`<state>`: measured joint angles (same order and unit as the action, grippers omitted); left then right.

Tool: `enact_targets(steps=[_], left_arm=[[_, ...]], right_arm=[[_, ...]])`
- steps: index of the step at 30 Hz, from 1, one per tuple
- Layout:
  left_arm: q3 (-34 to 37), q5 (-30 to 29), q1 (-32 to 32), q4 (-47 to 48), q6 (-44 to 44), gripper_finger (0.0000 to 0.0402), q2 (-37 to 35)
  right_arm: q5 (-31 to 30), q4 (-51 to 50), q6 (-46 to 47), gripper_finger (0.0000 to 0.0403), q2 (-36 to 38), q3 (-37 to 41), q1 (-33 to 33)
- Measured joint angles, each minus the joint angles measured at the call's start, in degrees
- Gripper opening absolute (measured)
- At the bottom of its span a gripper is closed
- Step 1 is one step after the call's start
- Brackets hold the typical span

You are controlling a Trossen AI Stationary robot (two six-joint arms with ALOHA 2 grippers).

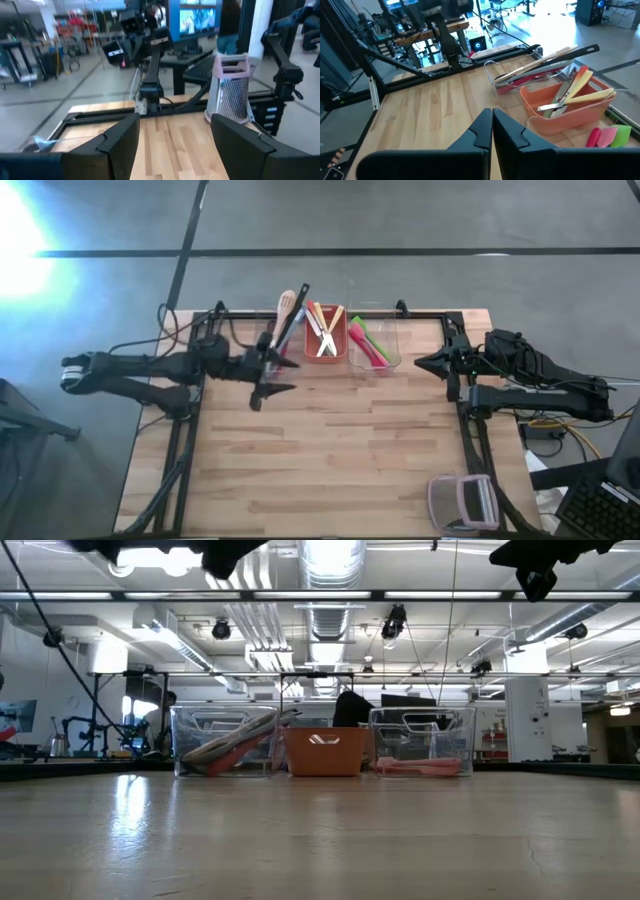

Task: Pick & Place Kitchen Items
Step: Return to Home Position

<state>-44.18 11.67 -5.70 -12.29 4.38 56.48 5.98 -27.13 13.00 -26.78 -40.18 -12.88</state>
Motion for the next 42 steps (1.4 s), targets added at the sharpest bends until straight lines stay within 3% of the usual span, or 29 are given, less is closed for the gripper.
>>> enact_targets(steps=[8, 16, 22, 30, 42], left_arm=[[24.14, 0.21, 1.26, -17.04, -2.85, 0.0247, -13.38], [37.62, 0.23, 3.09, -17.36, -2.29, 0.0247, -27.31], [42.97, 0.23, 3.09, -10.97, -2.2, 0.0247, -38.42], [43.66, -0.26, 3.09, 8.08, -2.2, 0.0247, -53.11], [43.71, -0.42, 3.14, 9.54, -4.55, 0.0247, -54.9]], right_arm=[[0.02, 0.0, -0.07, 0.0008, 0.02, 0.0, 0.0], [0.0, 0.0, -0.09, 0.0008, 0.0, 0.0, 0.0], [0.01, 0.0, -0.07, 0.0008, 0.01, 0.0, 0.0], [0.0, 0.0, -0.07, 0.0008, 0.02, 0.0, 0.0], [0.01, -0.02, -0.07, 0.0008, -0.04, 0.0, 0.0]])
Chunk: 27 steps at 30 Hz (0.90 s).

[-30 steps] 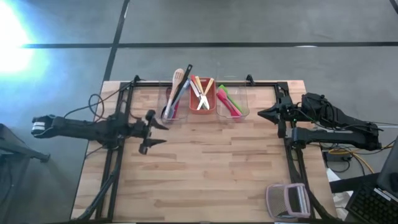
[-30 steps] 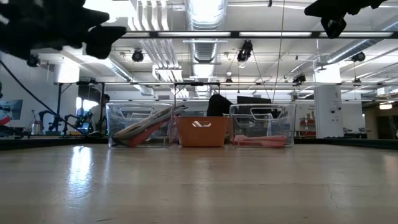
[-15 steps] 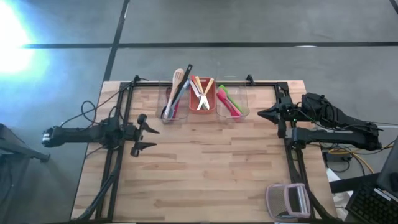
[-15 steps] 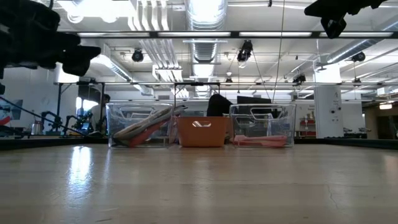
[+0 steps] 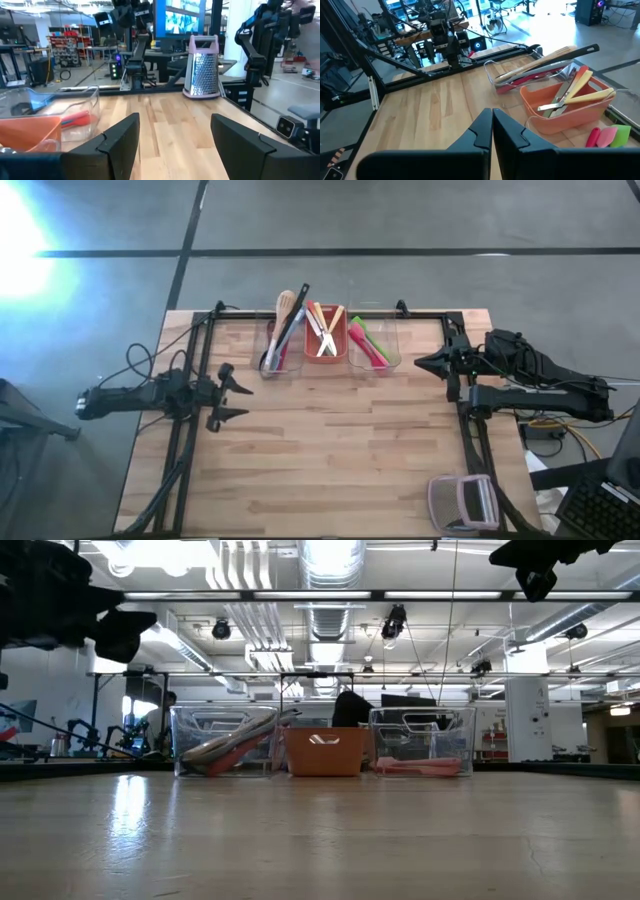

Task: Pick & Place Kitchen Items
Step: Return to Home Position

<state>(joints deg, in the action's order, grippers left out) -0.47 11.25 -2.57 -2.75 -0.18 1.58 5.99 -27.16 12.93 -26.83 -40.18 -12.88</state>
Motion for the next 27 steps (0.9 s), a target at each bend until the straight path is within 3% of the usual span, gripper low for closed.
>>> enact_targets(steps=[15, 19, 27], left_arm=[[0.07, 0.0, -0.04, 0.1, -0.07, 0.0247, 0.64], [0.09, 0.0, -0.04, 0.12, -0.07, 0.0247, 0.64], [0.11, -0.02, -0.04, 0.14, -0.07, 0.0247, 0.64]], right_arm=[[0.02, 1.16, -3.32, 0.0008, 2.71, 2.03, -0.01], [4.16, 11.78, -12.03, 0.0008, 5.96, 10.3, -0.12], [7.18, 30.93, -12.94, 0.0008, 11.6, 31.27, -1.44]])
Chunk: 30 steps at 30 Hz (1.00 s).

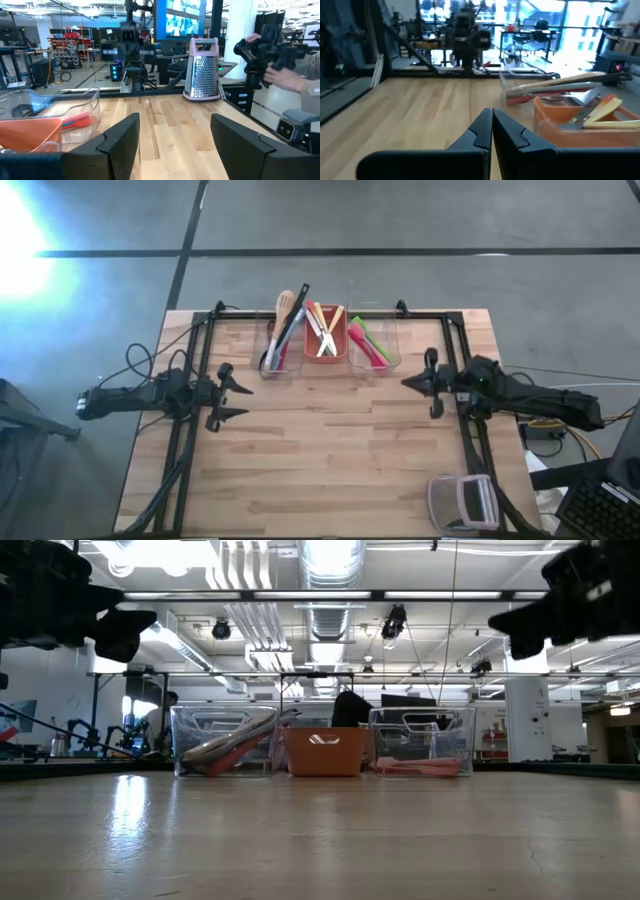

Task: Pick & Place Kitchen Items
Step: Return to Home Position

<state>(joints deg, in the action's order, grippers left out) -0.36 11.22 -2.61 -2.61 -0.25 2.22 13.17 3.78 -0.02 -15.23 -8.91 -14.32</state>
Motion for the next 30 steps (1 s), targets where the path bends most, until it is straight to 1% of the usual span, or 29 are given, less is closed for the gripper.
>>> enact_targets(steps=[2, 5, 8, 12, 14, 15, 18, 23, 30], left_arm=[[0.02, 0.0, 0.0, 0.02, 0.0, 0.0247, 0.0], [0.02, 0.0, 0.0, 0.02, 0.0, 0.0247, 0.0], [0.02, -0.02, 0.0, 0.04, 0.0, 0.0247, 0.0], [0.02, -0.02, 0.01, 0.04, 0.0, 0.0247, 0.04], [0.02, -0.02, 0.01, 0.04, 0.0, 0.0247, 0.04], [0.02, -0.02, 0.0, 0.04, 0.0, 0.0247, 0.04], [0.02, -0.02, 0.0, 0.04, 0.0, 0.0247, 0.06], [0.02, -0.02, 0.0, 0.04, 0.0, 0.0247, 0.04], [0.02, -0.02, 0.0, 0.05, 0.0, 0.0247, 0.11]], right_arm=[[1.66, 2.81, -1.01, 0.0008, 2.09, 4.12, -0.01], [2.0, 2.96, -1.34, 0.0008, 6.18, 8.38, 0.02], [2.8, -1.03, -1.5, 0.0009, 9.75, 8.34, 0.04], [3.19, -2.54, -7.64, 0.0009, 12.69, 7.73, 0.04], [3.85, -3.59, -9.3, 0.0008, 13.81, 7.15, 0.04], [3.9, -3.9, -8.73, 0.0009, 14.42, 6.85, 0.03], [3.99, -3.88, -2.43, 0.0009, 15.27, 5.78, 0.02], [3.95, -3.36, -1.61, 0.0008, 15.25, 3.33, 0.02], [3.63, -2.32, 4.31, 0.0009, 15.25, 3.43, 0.02]])
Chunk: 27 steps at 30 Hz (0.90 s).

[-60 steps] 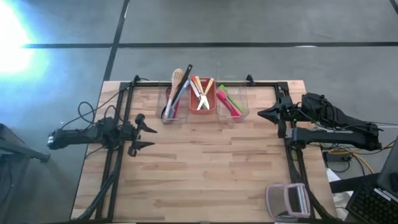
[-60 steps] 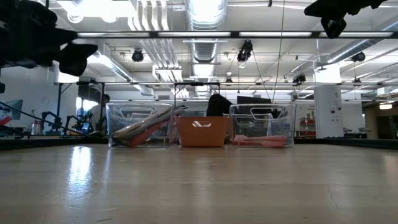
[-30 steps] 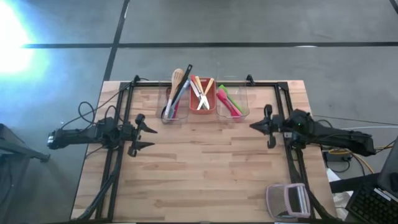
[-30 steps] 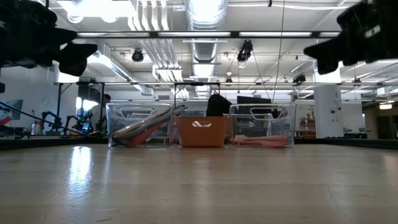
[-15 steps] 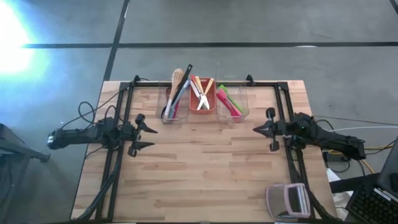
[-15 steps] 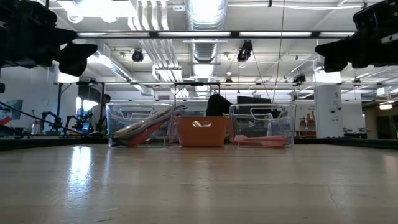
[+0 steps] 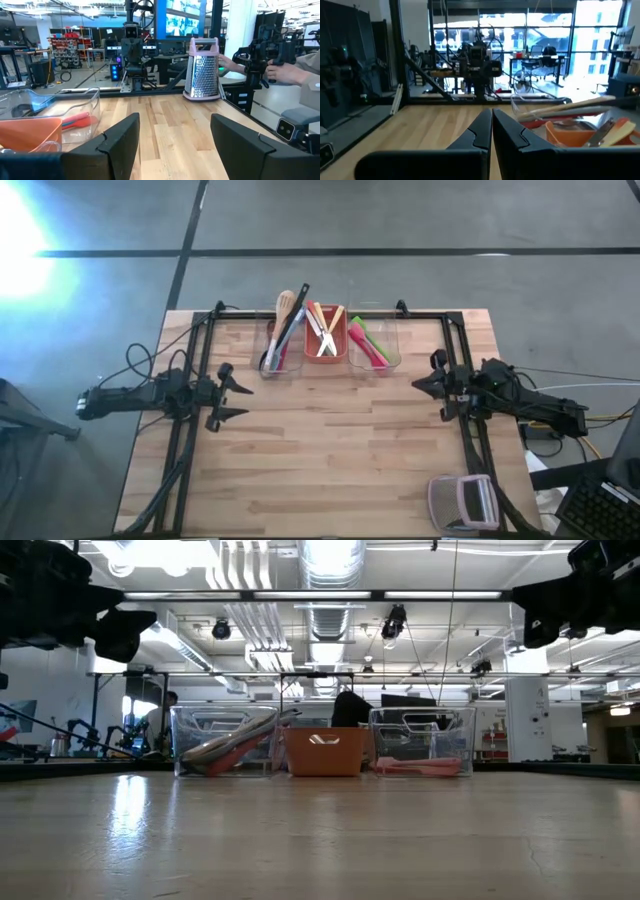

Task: Pick & Place Kitchen Items
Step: Return to Home Position

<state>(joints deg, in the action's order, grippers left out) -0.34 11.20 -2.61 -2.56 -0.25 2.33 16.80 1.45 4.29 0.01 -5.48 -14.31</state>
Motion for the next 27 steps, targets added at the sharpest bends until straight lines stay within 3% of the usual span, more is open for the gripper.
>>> enact_targets(steps=[27], left_arm=[[0.0, 0.0, 0.01, 0.01, 0.0, 0.0247, 0.0]], right_arm=[[-0.4, 3.16, -2.74, 0.0008, -0.13, 4.53, 0.02]])
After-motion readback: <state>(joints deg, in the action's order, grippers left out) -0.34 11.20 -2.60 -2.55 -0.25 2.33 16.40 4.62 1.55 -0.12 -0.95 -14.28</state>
